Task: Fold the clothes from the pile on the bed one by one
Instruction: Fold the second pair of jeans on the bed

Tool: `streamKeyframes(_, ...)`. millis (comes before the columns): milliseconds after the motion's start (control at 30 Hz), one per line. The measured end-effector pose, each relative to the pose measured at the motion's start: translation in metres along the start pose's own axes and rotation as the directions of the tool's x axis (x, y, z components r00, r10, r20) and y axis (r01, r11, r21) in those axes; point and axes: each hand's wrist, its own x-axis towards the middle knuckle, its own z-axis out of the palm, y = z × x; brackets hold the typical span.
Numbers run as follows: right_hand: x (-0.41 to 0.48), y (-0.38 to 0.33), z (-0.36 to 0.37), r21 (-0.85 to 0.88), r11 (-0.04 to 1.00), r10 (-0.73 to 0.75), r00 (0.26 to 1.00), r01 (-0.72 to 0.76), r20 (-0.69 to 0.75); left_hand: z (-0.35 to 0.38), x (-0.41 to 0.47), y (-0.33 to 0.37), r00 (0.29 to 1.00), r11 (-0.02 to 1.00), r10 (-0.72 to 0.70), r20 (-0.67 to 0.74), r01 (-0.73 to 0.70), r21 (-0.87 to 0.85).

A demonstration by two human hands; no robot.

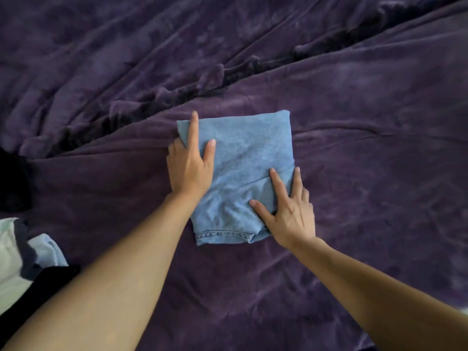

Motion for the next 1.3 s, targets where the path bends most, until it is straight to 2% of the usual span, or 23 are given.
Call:
streamKeyframes(133,-0.001,0.002,-0.006,0.105,0.994,0.007,0.999,-0.003,-0.031,-0.001,0.011,0.015,0.997,0.992,-0.078,0.026,0.081,-0.101)
streamKeyframes(300,-0.033,0.015,-0.028,0.212,0.977,-0.005,1.000,0.009,-0.020,-0.030,-0.033,0.059,0.997,0.996,-0.032,-0.068,0.026,-0.090)
streamKeyframes(367,-0.056,0.032,-0.047,0.221,0.975,-0.019,1.000,0.021,-0.013,-0.042,-0.058,0.083,0.997,0.995,-0.002,-0.073,-0.005,-0.097)
streamKeyframes(467,-0.093,0.079,-0.084,0.211,0.977,-0.032,0.999,0.026,0.021,-0.048,-0.103,0.125,0.998,0.992,-0.047,-0.049,0.041,-0.123)
streamKeyframes(600,-0.122,0.166,-0.154,0.104,0.994,-0.028,0.999,0.025,0.029,-0.029,-0.154,0.208,0.997,0.974,-0.073,0.031,0.077,-0.211)
streamKeyframes(733,-0.142,0.261,-0.233,0.041,0.999,0.013,0.999,-0.012,-0.036,-0.008,-0.191,0.325,0.995,0.955,-0.049,0.085,0.071,-0.289)
streamKeyframes(900,-0.166,0.359,-0.326,0.013,0.997,0.075,0.987,-0.074,-0.142,0.005,-0.219,0.462,0.993,0.927,0.059,0.106,-0.015,-0.374)
streamKeyframes(1167,-0.148,0.436,-0.451,-0.036,0.995,0.082,0.960,-0.095,-0.269,0.007,-0.196,0.600,0.974,0.873,0.206,0.090,-0.142,-0.467)
streamKeyframes(1300,-0.096,0.449,-0.514,-0.105,0.992,0.034,0.948,-0.070,-0.317,0.007,-0.142,0.659,0.979,0.851,0.190,0.077,-0.125,-0.510)
